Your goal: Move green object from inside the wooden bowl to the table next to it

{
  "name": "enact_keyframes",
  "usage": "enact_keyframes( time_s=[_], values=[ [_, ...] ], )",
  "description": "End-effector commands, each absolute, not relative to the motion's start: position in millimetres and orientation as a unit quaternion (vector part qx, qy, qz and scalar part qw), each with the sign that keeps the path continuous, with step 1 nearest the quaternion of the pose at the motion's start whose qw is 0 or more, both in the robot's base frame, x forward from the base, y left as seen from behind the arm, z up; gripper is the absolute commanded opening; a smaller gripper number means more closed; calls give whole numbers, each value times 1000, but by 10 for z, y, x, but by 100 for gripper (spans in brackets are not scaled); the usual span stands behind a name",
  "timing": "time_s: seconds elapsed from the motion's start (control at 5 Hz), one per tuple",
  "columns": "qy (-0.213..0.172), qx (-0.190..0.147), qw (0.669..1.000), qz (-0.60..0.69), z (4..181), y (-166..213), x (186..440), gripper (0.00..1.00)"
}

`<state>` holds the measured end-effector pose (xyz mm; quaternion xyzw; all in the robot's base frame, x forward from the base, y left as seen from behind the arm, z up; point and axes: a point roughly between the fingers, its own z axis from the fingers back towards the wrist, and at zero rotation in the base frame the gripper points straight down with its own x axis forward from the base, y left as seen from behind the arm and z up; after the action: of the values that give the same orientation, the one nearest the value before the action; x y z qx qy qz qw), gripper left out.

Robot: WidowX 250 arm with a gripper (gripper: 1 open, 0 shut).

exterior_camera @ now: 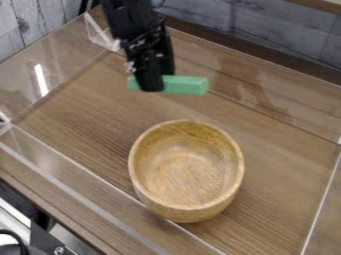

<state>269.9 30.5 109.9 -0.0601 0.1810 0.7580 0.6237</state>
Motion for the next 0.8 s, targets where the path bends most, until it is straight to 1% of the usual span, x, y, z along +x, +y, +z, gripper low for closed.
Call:
enact_keyframes(
  time_s=[0.0,0.4,0.6],
  values=[
    [161,-76,640,748,1286,346,3049,0],
    [177,-93,620,759,1366,351,3166,0],
    [188,-91,642,738,1323,254,3168,0]
  ],
)
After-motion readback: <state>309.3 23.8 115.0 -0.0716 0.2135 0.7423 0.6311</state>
